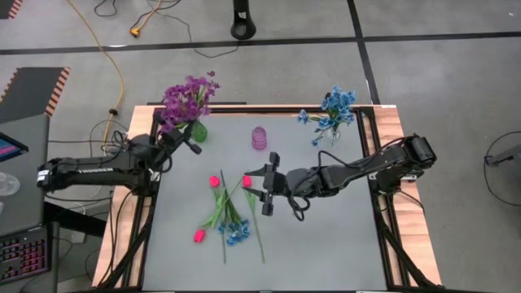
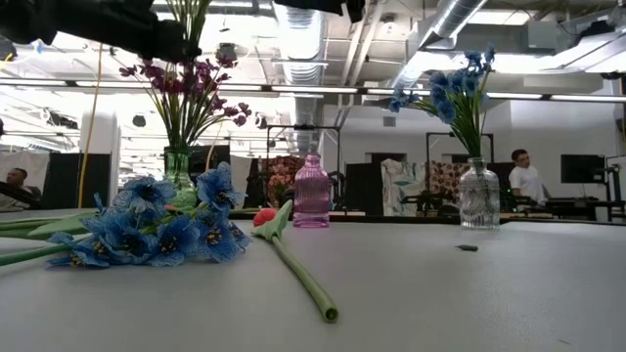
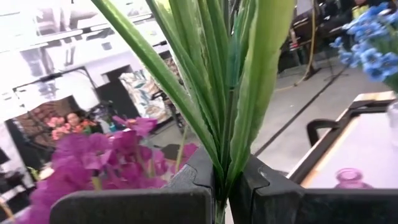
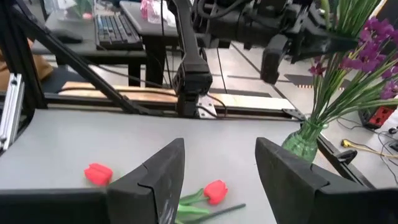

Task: Sort flowers into vase by color
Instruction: Put the purple flowers into the green vase

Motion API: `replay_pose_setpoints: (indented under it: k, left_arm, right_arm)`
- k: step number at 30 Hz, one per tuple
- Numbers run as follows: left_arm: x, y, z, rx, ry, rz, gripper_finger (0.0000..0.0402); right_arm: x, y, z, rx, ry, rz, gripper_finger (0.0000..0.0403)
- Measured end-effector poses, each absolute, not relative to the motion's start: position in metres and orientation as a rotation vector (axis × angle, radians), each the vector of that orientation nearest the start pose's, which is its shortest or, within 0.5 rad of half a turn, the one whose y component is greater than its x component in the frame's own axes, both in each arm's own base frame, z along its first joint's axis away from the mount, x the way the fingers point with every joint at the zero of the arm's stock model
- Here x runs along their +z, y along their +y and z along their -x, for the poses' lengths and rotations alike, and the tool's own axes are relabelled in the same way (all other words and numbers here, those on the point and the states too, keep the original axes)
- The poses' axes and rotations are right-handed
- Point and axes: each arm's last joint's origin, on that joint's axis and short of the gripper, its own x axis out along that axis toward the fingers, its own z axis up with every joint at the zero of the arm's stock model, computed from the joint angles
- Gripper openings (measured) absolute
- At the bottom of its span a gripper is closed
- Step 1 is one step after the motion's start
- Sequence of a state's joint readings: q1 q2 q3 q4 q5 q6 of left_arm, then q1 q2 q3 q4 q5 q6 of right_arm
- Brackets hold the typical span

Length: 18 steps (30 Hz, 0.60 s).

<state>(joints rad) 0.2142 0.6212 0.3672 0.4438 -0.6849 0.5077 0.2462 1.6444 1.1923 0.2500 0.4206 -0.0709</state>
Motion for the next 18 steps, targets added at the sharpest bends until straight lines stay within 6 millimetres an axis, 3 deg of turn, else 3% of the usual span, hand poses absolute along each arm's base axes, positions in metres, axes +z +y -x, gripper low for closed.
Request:
replay_pose_setpoints:
  k: [18]
  left_arm:
    - [0.263,0.074,-0.141,0.946,0.095,-0.44,0.0002]
  right_arm:
    - [0.294,0.081,-0.37,-0.168,0.207,0.123,0.0224]
